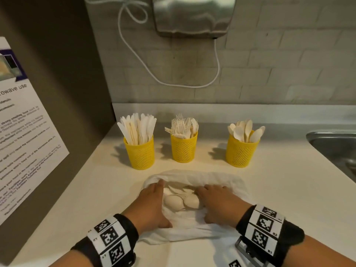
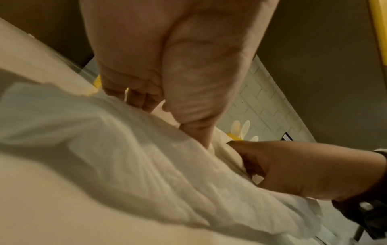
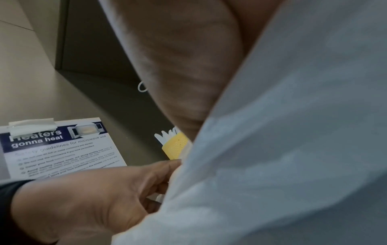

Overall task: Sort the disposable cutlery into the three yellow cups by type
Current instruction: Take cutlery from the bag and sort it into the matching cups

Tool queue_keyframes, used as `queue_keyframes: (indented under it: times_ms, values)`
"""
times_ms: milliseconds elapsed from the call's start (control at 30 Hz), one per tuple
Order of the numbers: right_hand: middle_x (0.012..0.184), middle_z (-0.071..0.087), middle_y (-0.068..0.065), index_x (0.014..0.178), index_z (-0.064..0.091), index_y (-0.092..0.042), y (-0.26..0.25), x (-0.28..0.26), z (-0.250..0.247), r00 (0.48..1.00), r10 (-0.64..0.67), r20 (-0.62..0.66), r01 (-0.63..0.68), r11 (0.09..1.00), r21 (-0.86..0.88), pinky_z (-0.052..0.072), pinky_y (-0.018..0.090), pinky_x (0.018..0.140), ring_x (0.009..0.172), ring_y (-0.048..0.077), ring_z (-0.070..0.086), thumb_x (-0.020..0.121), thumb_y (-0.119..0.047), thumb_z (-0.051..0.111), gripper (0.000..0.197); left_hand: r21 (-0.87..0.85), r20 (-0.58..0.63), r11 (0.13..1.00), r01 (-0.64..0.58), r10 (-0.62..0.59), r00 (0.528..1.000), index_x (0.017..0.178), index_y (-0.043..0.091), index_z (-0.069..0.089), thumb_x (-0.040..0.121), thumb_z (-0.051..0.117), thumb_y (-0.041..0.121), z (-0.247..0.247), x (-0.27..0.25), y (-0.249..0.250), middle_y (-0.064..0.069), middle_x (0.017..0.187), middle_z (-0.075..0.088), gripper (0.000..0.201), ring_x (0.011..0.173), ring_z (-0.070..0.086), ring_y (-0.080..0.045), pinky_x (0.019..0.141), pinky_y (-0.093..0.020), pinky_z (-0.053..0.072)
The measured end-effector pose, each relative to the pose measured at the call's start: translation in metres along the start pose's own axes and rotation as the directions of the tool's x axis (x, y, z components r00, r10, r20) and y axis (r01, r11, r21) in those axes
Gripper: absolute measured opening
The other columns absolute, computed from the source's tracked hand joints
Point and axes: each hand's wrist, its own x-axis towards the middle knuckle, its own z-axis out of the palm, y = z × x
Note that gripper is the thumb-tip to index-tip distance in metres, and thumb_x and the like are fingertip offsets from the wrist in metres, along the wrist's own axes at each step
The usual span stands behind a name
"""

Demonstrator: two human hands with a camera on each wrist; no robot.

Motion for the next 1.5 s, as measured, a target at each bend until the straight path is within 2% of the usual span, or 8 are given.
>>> queue_keyframes:
  times_ms: [433,600,700,933,1067,1233,1400,1500]
  values:
    - [0.118,0.061,0.016,0.117,0.059,-0.005,-0.022,0.007,-0.002,0.999,-0.037,-0.023,0.036,0.999,-0.005,0.048,0.041,0.091,0.110,0.034,0.056,0.089,-0.016,0.049,0.032,-0.046,0.053,0.999,-0.012,0.014,0.999,0.149,0.018,-0.015,0.064,0.078,0.041,0.009,-0.006,-0.008,0.000,0.159,0.002,0.128,0.145,0.010,-0.019,0.116,-0.027,0.020]
    - [0.116,0.060,0.015,0.116,0.052,-0.007,-0.015,0.002,0.003,0.987,-0.126,-0.100,0.123,0.992,-0.039,0.046,0.040,0.086,0.105,0.034,0.058,0.086,-0.006,0.046,0.031,-0.038,0.095,0.999,0.021,-0.017,0.995,0.149,0.017,-0.015,0.067,0.076,0.041,0.008,-0.007,-0.009,-0.001,0.159,0.002,0.124,0.146,0.008,-0.020,0.117,-0.029,0.017]
    - [0.113,0.064,0.011,0.118,0.050,-0.012,-0.010,0.000,0.001,0.982,-0.119,-0.145,0.115,0.993,-0.033,0.043,0.037,0.081,0.101,0.033,0.061,0.090,-0.020,0.050,0.029,-0.013,0.103,1.000,0.020,-0.018,0.995,0.149,0.016,-0.012,0.069,0.074,0.040,0.008,-0.008,-0.009,-0.001,0.159,0.003,0.121,0.145,0.007,-0.020,0.117,-0.028,0.017]
    - [0.099,0.058,-0.001,0.102,0.047,-0.031,0.018,-0.012,-0.032,0.994,-0.064,-0.090,0.095,0.913,0.397,0.035,0.021,0.061,0.090,0.019,0.053,0.078,-0.018,0.063,0.031,0.003,0.107,1.000,0.004,-0.005,0.994,0.151,0.015,0.002,0.068,0.075,0.042,0.005,-0.010,-0.009,-0.002,0.156,0.017,0.114,0.143,0.017,-0.018,0.116,-0.029,0.022]
    - [0.089,0.057,-0.007,0.095,0.049,-0.026,0.030,-0.016,-0.038,0.995,-0.026,-0.093,0.074,0.820,0.568,0.037,0.017,0.061,0.075,0.007,0.049,0.074,-0.014,0.068,0.031,0.020,0.103,1.000,0.009,-0.011,0.995,0.149,0.018,0.011,0.066,0.076,0.043,0.004,-0.011,-0.006,0.000,0.152,0.024,0.108,0.140,0.023,-0.018,0.114,-0.030,0.026]
    - [0.085,0.057,-0.002,0.092,0.054,-0.018,0.041,-0.015,-0.039,0.990,0.034,-0.134,0.077,0.664,0.744,0.042,0.024,0.063,0.074,0.012,0.052,0.070,-0.013,0.073,0.030,0.063,0.157,0.997,-0.038,0.028,0.987,0.149,0.030,-0.007,0.074,0.072,0.037,0.002,-0.014,-0.004,-0.002,0.157,0.008,0.110,0.144,0.010,-0.021,0.116,-0.031,0.020]
    - [0.090,0.063,0.004,0.102,0.056,-0.017,0.046,-0.015,-0.047,0.939,0.182,-0.292,0.233,0.287,0.929,0.054,0.034,0.074,0.083,0.020,0.061,0.057,-0.014,0.071,0.047,0.088,0.170,0.995,-0.054,0.039,0.985,0.149,0.034,0.008,0.076,0.070,0.036,0.000,-0.017,-0.004,-0.004,0.158,0.004,0.096,0.146,0.007,-0.022,0.117,-0.033,0.020]
    - [0.084,0.063,0.007,0.108,0.053,-0.008,0.045,-0.010,-0.052,0.905,0.230,-0.359,0.364,0.023,0.931,0.054,0.035,0.073,0.078,0.020,0.062,0.061,-0.005,0.066,0.049,0.065,0.134,0.995,-0.069,0.060,0.989,0.147,0.031,0.021,0.074,0.070,0.040,-0.006,-0.016,-0.003,-0.003,0.154,0.018,0.088,0.141,0.022,-0.022,0.113,-0.031,0.027]
